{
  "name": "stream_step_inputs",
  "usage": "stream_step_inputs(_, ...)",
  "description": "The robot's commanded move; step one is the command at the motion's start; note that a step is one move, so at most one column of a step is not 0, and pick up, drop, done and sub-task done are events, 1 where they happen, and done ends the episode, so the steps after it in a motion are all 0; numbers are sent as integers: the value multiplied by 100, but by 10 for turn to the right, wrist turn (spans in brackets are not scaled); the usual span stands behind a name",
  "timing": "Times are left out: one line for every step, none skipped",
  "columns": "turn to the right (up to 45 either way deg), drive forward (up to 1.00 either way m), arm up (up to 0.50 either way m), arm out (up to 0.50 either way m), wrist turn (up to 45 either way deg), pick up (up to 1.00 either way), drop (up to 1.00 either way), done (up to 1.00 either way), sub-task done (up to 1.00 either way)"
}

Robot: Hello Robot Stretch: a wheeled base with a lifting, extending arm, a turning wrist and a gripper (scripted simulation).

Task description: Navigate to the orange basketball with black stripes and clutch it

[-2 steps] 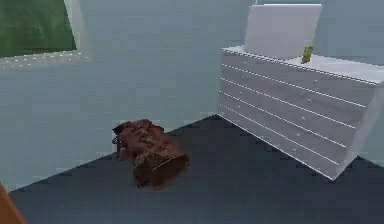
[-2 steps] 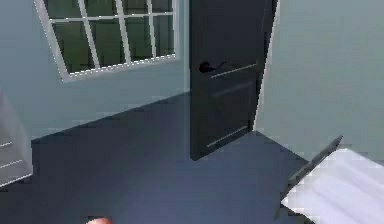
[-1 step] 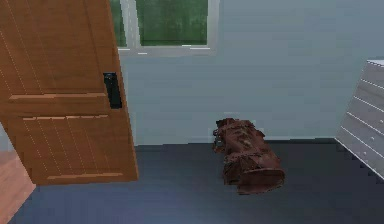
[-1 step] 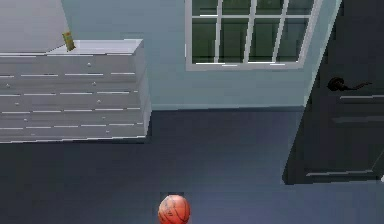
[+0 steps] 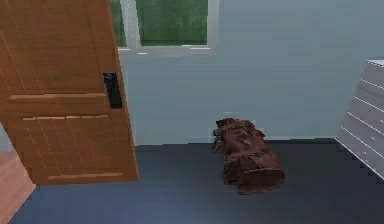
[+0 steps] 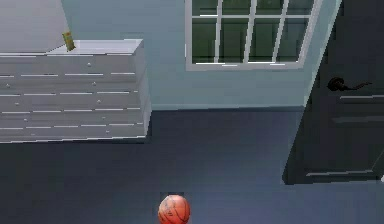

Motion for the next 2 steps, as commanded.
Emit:
stream_step_inputs(0,0,0,46,0,0,0,0,0)
stream_step_inputs(0,0,0,0,450,0,0,0,0)
